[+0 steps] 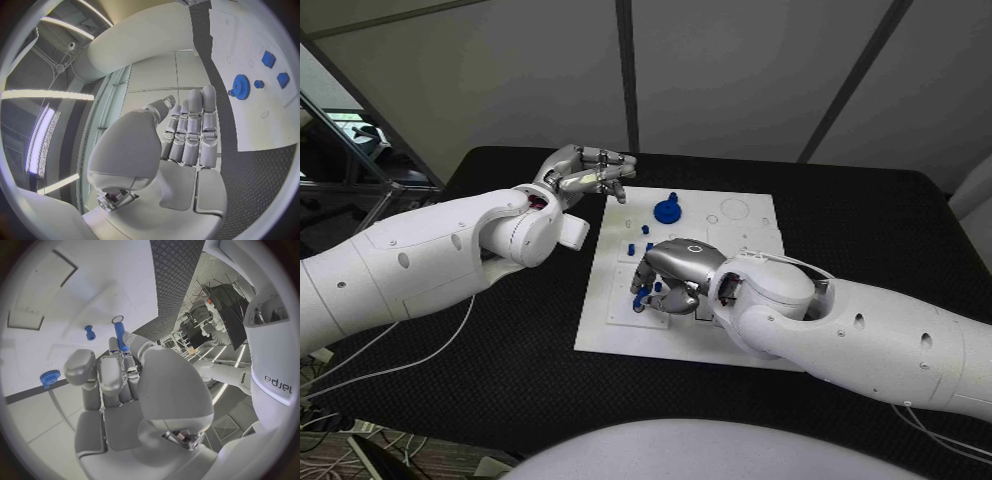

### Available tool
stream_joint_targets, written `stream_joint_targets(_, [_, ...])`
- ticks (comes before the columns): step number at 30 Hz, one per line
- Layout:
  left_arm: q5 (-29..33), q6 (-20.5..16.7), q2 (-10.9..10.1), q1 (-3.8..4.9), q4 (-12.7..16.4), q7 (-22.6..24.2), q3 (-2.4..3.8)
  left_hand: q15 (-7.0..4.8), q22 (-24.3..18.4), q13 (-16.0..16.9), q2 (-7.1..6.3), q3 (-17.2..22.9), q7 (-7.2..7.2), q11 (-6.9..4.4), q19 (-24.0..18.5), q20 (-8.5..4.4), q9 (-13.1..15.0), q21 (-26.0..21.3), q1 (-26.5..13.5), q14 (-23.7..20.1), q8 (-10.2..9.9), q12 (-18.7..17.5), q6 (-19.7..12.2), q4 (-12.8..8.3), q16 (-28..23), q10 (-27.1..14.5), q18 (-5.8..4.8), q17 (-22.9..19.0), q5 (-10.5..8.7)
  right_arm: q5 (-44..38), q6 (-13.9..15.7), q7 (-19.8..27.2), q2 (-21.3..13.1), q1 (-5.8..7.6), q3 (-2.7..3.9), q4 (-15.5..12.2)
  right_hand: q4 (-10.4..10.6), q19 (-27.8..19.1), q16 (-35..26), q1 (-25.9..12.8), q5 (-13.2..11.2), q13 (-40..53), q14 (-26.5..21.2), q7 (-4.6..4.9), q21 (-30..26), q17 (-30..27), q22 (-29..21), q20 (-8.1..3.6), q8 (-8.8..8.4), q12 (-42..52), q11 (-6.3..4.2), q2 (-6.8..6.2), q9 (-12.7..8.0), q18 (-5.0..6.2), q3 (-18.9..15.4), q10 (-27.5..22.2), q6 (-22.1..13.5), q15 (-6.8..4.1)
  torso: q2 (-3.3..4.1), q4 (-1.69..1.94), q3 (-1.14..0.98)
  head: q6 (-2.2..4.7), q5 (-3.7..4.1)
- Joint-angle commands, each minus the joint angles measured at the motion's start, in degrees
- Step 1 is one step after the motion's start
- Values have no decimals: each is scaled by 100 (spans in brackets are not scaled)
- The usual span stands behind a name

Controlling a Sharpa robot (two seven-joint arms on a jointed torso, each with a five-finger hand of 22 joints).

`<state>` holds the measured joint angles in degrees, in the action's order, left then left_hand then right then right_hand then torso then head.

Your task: Assemble the parts on the task board

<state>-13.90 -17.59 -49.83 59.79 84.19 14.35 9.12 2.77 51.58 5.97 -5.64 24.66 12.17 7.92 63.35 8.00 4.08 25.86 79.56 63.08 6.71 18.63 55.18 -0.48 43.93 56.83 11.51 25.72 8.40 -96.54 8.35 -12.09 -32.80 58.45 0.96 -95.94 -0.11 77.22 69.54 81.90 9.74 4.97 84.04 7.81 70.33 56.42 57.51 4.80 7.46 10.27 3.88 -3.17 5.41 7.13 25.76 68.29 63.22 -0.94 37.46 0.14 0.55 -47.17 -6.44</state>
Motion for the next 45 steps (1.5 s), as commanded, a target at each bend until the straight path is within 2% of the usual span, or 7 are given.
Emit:
stream_joint_targets(1, [10, 62, 0, 10, 4, 33, 5, 10, -5, -7, 37, -9, -1, -8, -26, 2, 3, -26, -6, -35, 16, 23, -52, -34, -39, -40, -106, -8, 30, -71, -202, -6, 5, 3, -3, 1, -12, 10, 27, -31, 30, 10, 79, 19, 22, -5, 3, -14, 27, -25, -9, 36, 61, -95, 33, 62, 40, -21, -1, -1, 0, -8, -5])
stream_joint_targets(17, [10, 67, 8, 10, 0, 33, 5, 10, -5, -7, 37, -9, -1, -8, -26, 2, 3, -26, -6, -35, 16, 23, -52, -34, -39, -40, -106, -8, 30, -178, -302, -21, 40, 1, -33, 99, -9, 2, 20, -60, 25, 16, 76, 14, 16, -21, -7, -12, 34, -32, -13, 32, 67, -92, 31, 80, 54, -20, 0, 1, 1, -30, 4])
stream_joint_targets(24, [10, 67, 8, 11, 2, 28, 5, 10, -5, -7, 37, -9, -1, -8, -26, 2, 3, -26, -6, -35, 16, 23, -52, -34, -39, -40, -106, -8, 30, -192, -206, 47, 60, 1, -148, 127, 38, -45, 83, -235, 154, -6, 89, 78, -15, 61, -51, 17, -77, -187, 54, -87, 30, -87, -17, -94, -138, 31, -3, 4, 3, -38, -3])
stream_joint_targets(28, [10, 70, 5, 11, 5, 24, 5, 10, -5, -7, 37, -9, -1, -8, -26, 2, 3, -26, -6, -35, 16, 23, -52, -34, -39, -40, -106, -8, 30, -180, -121, 151, 95, 2, -174, 167, 84, -101, 105, -361, 178, -36, 78, 160, -63, 74, -123, 70, -217, -293, 132, -208, -26, -77, -87, -285, -378, 98, -2, 0, 1, -38, -5])
stream_joint_targets(35, [10, 77, 4, 11, 5, 16, 5, 10, -5, -7, 37, -9, -1, -8, -26, 2, 3, -26, -6, -35, 16, 23, -52, -34, -39, -40, -106, -8, 30, -165, 58, 287, 102, 1, -188, 179, 112, -413, -154, -474, 60, -102, -153, 141, -409, -349, -626, 166, -381, -432, 217, -439, -117, 23, -298, -889, -797, 184, -6, -5, -2, -19, -3])
stream_joint_targets(42, [10, 83, -2, 11, -6, -2, 5, 12, -4, -9, 39, -11, 2, -5, -28, 3, 3, -25, -11, -36, 18, 27, -56, -33, -42, -45, -108, -11, 26, -165, 320, 355, 65, 0, -190, 155, 75, -733, -429, -396, 23, -93, -424, 89, -782, -826, -1138, 234, -364, -321, 287, -437, -139, 115, -538, -1359, -1060, 244, -3, -7, -5, -4, 4])
stream_joint_targets(45, [10, 90, 1, 11, -13, -7, 5, 15, -4, -10, 39, -14, 4, -3, -30, 4, 2, -25, -19, -37, 17, 28, -60, -29, -43, -50, -110, -13, 25, -165, 616, 435, 40, -1, -191, 135, 67, -828, -505, -374, 25, -87, -520, 39, -908, -976, -1307, 256, -373, -235, 309, -440, -146, 145, -652, -1509, -1167, 265, -3, -8, -4, 2, 21])
